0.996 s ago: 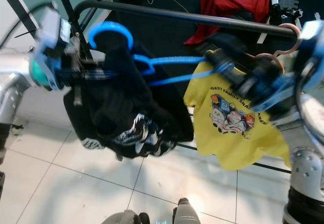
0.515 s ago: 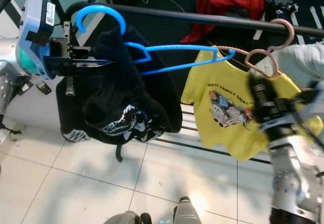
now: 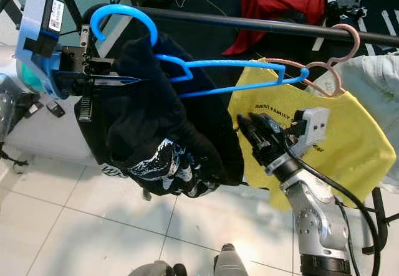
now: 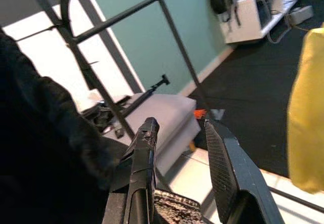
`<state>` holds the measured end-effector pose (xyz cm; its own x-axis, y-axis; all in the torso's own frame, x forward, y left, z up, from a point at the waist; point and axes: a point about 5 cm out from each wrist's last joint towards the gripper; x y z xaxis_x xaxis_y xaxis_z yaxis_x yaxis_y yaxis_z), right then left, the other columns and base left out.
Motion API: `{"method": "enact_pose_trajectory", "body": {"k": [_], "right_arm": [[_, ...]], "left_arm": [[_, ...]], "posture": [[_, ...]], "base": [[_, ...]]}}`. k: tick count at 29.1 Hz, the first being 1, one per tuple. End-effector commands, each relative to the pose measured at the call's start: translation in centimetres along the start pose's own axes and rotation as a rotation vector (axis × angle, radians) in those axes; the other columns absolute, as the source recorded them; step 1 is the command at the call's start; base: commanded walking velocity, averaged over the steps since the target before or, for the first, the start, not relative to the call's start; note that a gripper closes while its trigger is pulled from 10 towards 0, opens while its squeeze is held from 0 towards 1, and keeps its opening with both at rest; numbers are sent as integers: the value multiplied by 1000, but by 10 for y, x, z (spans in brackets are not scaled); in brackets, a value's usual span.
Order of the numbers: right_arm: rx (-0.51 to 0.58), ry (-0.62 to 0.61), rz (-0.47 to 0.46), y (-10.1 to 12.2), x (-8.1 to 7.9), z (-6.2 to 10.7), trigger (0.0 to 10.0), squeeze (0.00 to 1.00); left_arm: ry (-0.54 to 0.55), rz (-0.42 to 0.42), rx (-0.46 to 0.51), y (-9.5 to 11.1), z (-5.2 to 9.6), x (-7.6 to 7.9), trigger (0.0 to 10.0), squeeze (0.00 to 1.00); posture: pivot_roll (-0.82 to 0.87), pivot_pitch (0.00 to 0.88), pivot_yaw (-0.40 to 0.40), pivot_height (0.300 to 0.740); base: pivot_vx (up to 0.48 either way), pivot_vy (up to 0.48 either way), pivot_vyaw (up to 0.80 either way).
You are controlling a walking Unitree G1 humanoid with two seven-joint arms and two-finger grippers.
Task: Hang hanger
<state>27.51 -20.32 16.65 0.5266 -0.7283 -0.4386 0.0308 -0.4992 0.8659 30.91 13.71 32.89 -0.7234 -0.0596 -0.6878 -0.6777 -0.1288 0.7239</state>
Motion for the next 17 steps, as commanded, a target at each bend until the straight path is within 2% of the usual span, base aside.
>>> {"method": "enact_pose_trajectory", "body": {"k": [1, 2, 7, 8, 14, 15, 17], "right_arm": [[-21, 33, -27, -5, -4, -1, 10000, 0], [-53, 82, -42, -8, -9, -1, 10000, 0], [-84, 113, -22, -8, -11, -1, 10000, 0], [-81, 112, 2, -6, -10, -1, 10000, 1000], [-47, 100, 56, 5, -13, 2, 10000, 1000], [-34, 107, 84, 10, -16, 6, 10000, 0], [-34, 107, 84, 10, -16, 6, 10000, 0]], "left_arm": [[6, -28, 14, 8, 4, -2, 10000, 0], [3, -30, 17, 9, 4, -1, 10000, 0], [1, -31, 19, 10, 3, -1, 10000, 0], [2, -30, 18, 9, 3, 0, 10000, 0], [6, -25, 12, 7, 2, 1, 10000, 0], [9, -22, 8, 5, 2, 1, 10000, 0], [9, -22, 8, 5, 2, 1, 10000, 0]], "posture": [[-102, 69, 145, 740], [-101, 68, 140, 740], [-102, 70, 137, 740], [-104, 71, 137, 740], [-108, 75, 137, 740], [-113, 77, 136, 740], [-113, 77, 136, 740]], "base": [[0, 0, 0], [0, 0, 0], [0, 0, 0], [0, 0, 0], [0, 0, 0], [0, 0, 0], [0, 0, 0]]}}
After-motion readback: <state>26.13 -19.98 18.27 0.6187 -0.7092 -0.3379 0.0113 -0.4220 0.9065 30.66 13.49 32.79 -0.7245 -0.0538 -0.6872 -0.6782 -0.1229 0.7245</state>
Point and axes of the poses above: a point about 5 cm out from each wrist's last joint towards the gripper, its own z axis pointing back from the gripper into the wrist, its own y axis along the axis of the wrist's last joint, x = y × z, and after that the axes turned 12 degrees about -z, right-handed
